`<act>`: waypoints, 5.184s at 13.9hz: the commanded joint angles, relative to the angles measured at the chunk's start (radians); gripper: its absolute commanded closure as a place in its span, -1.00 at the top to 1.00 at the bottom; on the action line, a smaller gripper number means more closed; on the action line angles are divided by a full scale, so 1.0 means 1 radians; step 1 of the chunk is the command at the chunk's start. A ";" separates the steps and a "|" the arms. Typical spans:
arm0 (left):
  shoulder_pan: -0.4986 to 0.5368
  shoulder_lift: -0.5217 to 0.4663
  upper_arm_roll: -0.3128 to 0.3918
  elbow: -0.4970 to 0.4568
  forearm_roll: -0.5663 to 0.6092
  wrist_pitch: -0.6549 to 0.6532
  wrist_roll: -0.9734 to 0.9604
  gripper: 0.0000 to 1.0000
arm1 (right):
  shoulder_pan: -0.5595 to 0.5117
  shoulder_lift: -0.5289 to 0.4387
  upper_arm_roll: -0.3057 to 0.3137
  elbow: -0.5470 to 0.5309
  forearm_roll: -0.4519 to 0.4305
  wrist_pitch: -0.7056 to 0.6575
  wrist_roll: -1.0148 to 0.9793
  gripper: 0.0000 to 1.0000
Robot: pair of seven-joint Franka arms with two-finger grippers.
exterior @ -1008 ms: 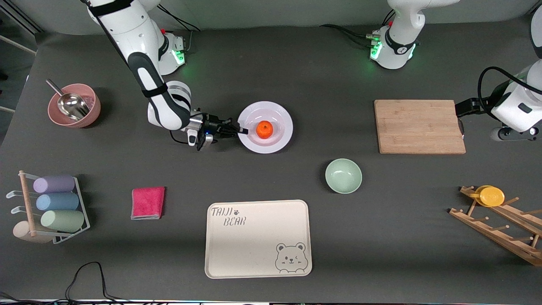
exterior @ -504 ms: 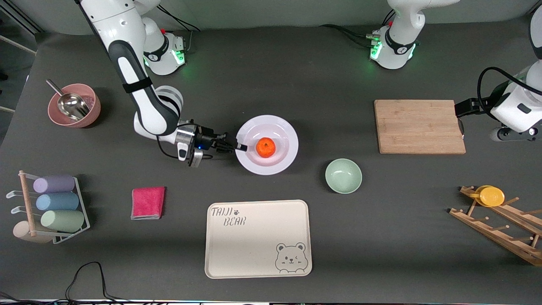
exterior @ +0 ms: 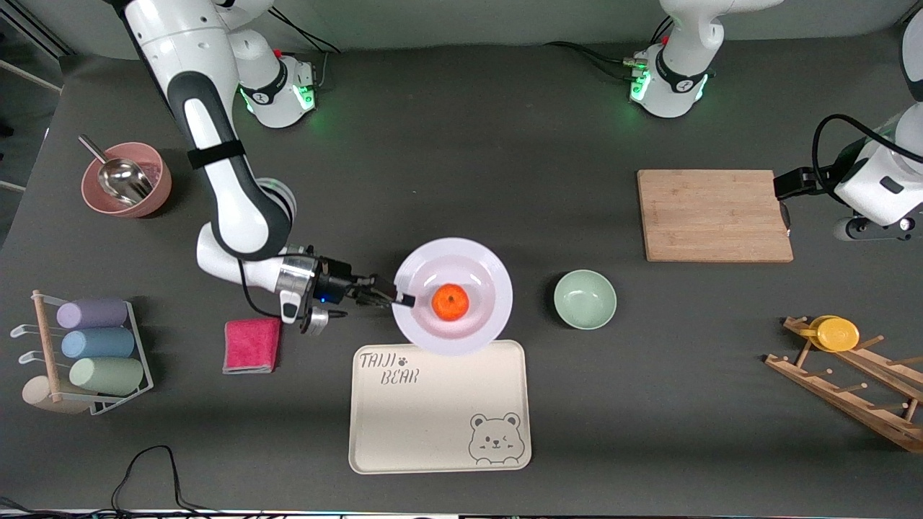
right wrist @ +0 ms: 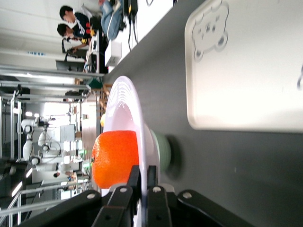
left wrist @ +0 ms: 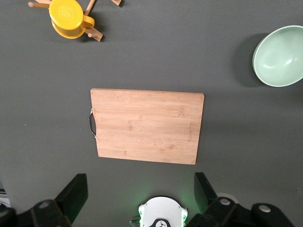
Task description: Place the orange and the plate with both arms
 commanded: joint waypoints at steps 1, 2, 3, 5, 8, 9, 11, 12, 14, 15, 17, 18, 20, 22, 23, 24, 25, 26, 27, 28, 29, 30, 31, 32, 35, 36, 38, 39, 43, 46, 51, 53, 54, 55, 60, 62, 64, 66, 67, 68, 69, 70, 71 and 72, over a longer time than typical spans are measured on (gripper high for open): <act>0.003 -0.007 -0.006 -0.007 0.011 0.000 0.010 1.00 | -0.030 0.153 -0.023 0.242 -0.035 -0.011 0.091 -1.00; 0.003 -0.007 -0.006 -0.007 0.011 -0.001 0.010 1.00 | -0.045 0.189 -0.023 0.305 -0.038 -0.015 0.117 -1.00; 0.003 -0.007 -0.006 -0.007 0.011 0.000 0.010 1.00 | -0.054 0.218 -0.023 0.358 -0.053 -0.016 0.139 -1.00; 0.003 -0.007 -0.006 -0.007 0.011 0.000 0.010 1.00 | -0.100 0.285 -0.023 0.460 -0.108 -0.018 0.186 -1.00; 0.003 -0.007 -0.006 -0.007 0.011 -0.001 0.010 1.00 | -0.139 0.418 -0.020 0.615 -0.141 -0.016 0.215 -1.00; 0.001 -0.007 -0.006 -0.007 0.011 -0.003 0.010 1.00 | -0.146 0.452 -0.021 0.655 -0.142 -0.015 0.221 -1.00; 0.003 -0.007 -0.006 -0.007 0.011 -0.004 0.010 1.00 | -0.152 0.508 -0.021 0.705 -0.142 -0.008 0.220 -1.00; 0.003 -0.007 -0.006 -0.007 0.011 -0.005 0.010 1.00 | -0.154 0.529 -0.021 0.720 -0.142 -0.005 0.220 -1.00; 0.003 -0.005 -0.006 -0.007 0.011 -0.005 0.010 1.00 | -0.156 0.569 -0.021 0.738 -0.142 -0.005 0.212 -1.00; 0.008 -0.002 -0.006 -0.007 0.011 -0.003 0.011 1.00 | -0.154 0.586 -0.021 0.742 -0.142 -0.004 0.209 -1.00; 0.015 -0.001 -0.004 -0.007 0.011 0.002 0.028 1.00 | -0.154 0.608 -0.021 0.745 -0.142 -0.004 0.196 -1.00; 0.015 -0.001 -0.006 -0.007 0.011 0.002 0.033 1.00 | -0.153 0.620 -0.021 0.746 -0.142 -0.004 0.189 -1.00; 0.017 0.002 -0.004 -0.007 0.011 0.008 0.031 1.00 | -0.151 0.643 -0.020 0.755 -0.142 -0.004 0.170 -1.00; 0.017 0.002 -0.004 -0.006 0.011 0.009 0.033 1.00 | -0.151 0.646 -0.018 0.754 -0.142 -0.004 0.169 -1.00; 0.030 0.002 -0.006 -0.006 0.010 0.009 0.033 1.00 | -0.151 0.646 -0.018 0.754 -0.142 -0.004 0.169 -0.82; 0.034 0.002 -0.007 -0.006 0.010 0.009 0.033 1.00 | -0.151 0.648 -0.018 0.754 -0.142 -0.004 0.171 -0.17; 0.034 0.002 -0.007 -0.006 0.010 0.006 0.033 1.00 | -0.149 0.646 -0.018 0.754 -0.142 -0.004 0.172 0.66; 0.035 0.002 -0.007 -0.006 0.010 0.008 0.034 1.00 | -0.149 0.641 -0.020 0.752 -0.147 -0.004 0.177 1.00; 0.035 0.004 -0.009 -0.006 0.008 0.006 0.033 1.00 | -0.149 0.635 -0.021 0.752 -0.177 -0.004 0.183 1.00; 0.034 0.004 -0.009 -0.006 0.008 0.005 0.033 1.00 | -0.151 0.631 -0.021 0.752 -0.211 -0.004 0.189 1.00; 0.031 0.004 -0.009 -0.006 0.007 0.003 0.031 1.00 | -0.151 0.628 -0.023 0.754 -0.242 -0.005 0.201 1.00; 0.029 0.004 -0.009 -0.007 0.005 0.002 0.031 1.00 | -0.151 0.618 -0.024 0.754 -0.272 -0.005 0.215 1.00; 0.031 0.004 -0.009 -0.006 0.005 0.002 0.033 1.00 | -0.151 0.614 -0.026 0.754 -0.310 -0.005 0.231 1.00; 0.031 0.005 -0.009 -0.006 0.005 0.003 0.033 1.00 | -0.152 0.609 -0.026 0.758 -0.355 -0.005 0.246 1.00; 0.035 0.005 -0.009 -0.007 0.005 -0.006 0.033 1.00 | -0.152 0.569 -0.043 0.763 -0.528 -0.013 0.335 1.00; 0.035 0.005 -0.009 -0.007 0.005 -0.011 0.033 1.00 | -0.152 0.543 -0.043 0.769 -0.602 -0.019 0.373 1.00; 0.035 0.005 -0.007 -0.007 0.005 -0.012 0.031 1.00 | -0.154 0.491 -0.049 0.765 -0.717 -0.091 0.424 1.00; 0.035 0.004 -0.007 -0.007 0.005 -0.012 0.031 1.00 | -0.163 0.461 -0.053 0.757 -0.758 -0.132 0.424 1.00; 0.037 -0.005 -0.006 -0.019 0.005 0.003 0.023 1.00 | -0.196 0.284 -0.134 0.641 -0.953 -0.367 0.429 1.00; 0.034 -0.021 -0.004 -0.039 0.005 0.022 0.023 1.00 | -0.192 0.122 -0.173 0.510 -1.105 -0.494 0.441 1.00; -0.003 -0.077 0.010 -0.105 0.004 0.086 0.016 1.00 | -0.162 -0.182 -0.175 0.297 -1.318 -0.608 0.591 1.00; -0.076 -0.105 0.084 -0.122 0.002 0.094 0.014 1.00 | -0.134 -0.282 -0.175 0.242 -1.433 -0.610 0.664 1.00; -0.084 -0.117 0.097 -0.131 0.002 0.097 0.013 1.00 | -0.122 -0.314 -0.175 0.237 -1.487 -0.614 0.704 1.00; -0.083 -0.125 0.097 -0.134 0.000 0.103 0.013 1.00 | -0.114 -0.343 -0.173 0.237 -1.524 -0.628 0.728 1.00; -0.043 -0.131 0.088 -0.125 -0.003 0.120 0.013 1.00 | -0.113 -0.486 -0.175 0.162 -1.537 -0.634 0.731 1.00; 0.012 -0.130 0.034 -0.121 -0.001 0.106 0.013 1.00 | -0.105 -0.517 -0.165 0.151 -1.555 -0.640 0.787 1.00; 0.015 -0.128 0.030 -0.121 -0.003 0.110 0.010 1.00 | -0.058 -0.537 -0.167 0.149 -1.618 -0.653 0.821 1.00; 0.011 -0.123 0.036 -0.116 -0.006 0.112 0.011 1.00 | -0.056 -0.554 -0.170 0.146 -1.622 -0.671 0.826 1.00; 0.009 -0.122 0.039 -0.115 -0.022 0.112 0.013 1.00 | -0.057 -0.558 -0.175 0.140 -1.622 -0.673 0.824 1.00; 0.009 -0.122 0.039 -0.115 -0.039 0.109 0.013 1.00 | -0.057 -0.560 -0.173 0.137 -1.622 -0.673 0.824 1.00; 0.006 -0.122 0.039 -0.113 -0.041 0.106 0.013 1.00 | -0.056 -0.558 -0.172 0.136 -1.622 -0.668 0.824 1.00; 0.005 -0.122 0.037 -0.105 -0.041 0.101 0.013 1.00 | -0.056 -0.558 -0.173 0.136 -1.622 -0.668 0.823 1.00; 0.005 -0.120 0.037 -0.098 -0.041 0.097 0.013 1.00 | -0.057 -0.558 -0.175 0.137 -1.627 -0.670 0.812 1.00; 0.005 -0.120 0.037 -0.096 -0.038 0.095 0.013 1.00 | -0.059 -0.558 -0.175 0.140 -1.638 -0.668 0.808 1.00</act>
